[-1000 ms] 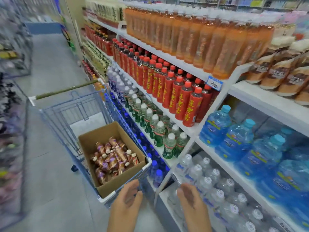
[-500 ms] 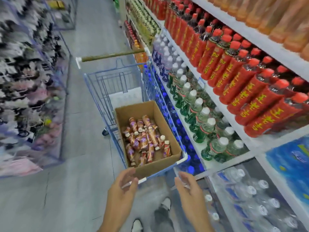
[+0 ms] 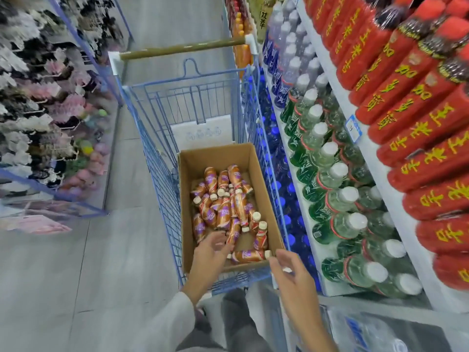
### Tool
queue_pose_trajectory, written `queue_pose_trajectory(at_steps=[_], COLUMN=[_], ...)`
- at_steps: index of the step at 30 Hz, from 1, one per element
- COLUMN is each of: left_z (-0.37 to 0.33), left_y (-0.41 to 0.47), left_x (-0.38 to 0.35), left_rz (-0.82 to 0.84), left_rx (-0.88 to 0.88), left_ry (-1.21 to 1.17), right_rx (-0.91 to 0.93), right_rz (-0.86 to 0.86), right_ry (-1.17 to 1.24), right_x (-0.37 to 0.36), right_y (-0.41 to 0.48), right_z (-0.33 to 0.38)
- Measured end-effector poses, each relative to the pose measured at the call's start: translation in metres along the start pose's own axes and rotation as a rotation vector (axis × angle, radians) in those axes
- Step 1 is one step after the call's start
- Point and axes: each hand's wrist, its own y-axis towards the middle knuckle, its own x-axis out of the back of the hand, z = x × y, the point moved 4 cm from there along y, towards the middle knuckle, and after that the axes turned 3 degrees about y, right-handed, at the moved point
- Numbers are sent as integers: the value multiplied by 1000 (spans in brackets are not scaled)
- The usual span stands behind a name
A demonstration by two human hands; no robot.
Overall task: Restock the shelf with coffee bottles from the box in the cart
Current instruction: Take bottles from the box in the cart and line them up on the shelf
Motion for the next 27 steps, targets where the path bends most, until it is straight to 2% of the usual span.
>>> queue_pose_trajectory(at_steps=[7, 14, 19, 27], left_z=[24, 72, 90, 122], left_y=[114, 195, 221, 238], left_x=[-63, -131, -165, -171], left_rz=[135, 267, 243, 233], left_rx=[213, 196, 108, 72], left_ry=[68, 267, 332, 191], right_rx=[-79, -152, -245, -370], right_rz=[-23, -69, -86, -33], right_ry=[-61, -24, -10, -46], right_x=[20, 17, 14, 11], right_y=[52, 73, 72, 64], right_z=[-4, -14, -26, -42])
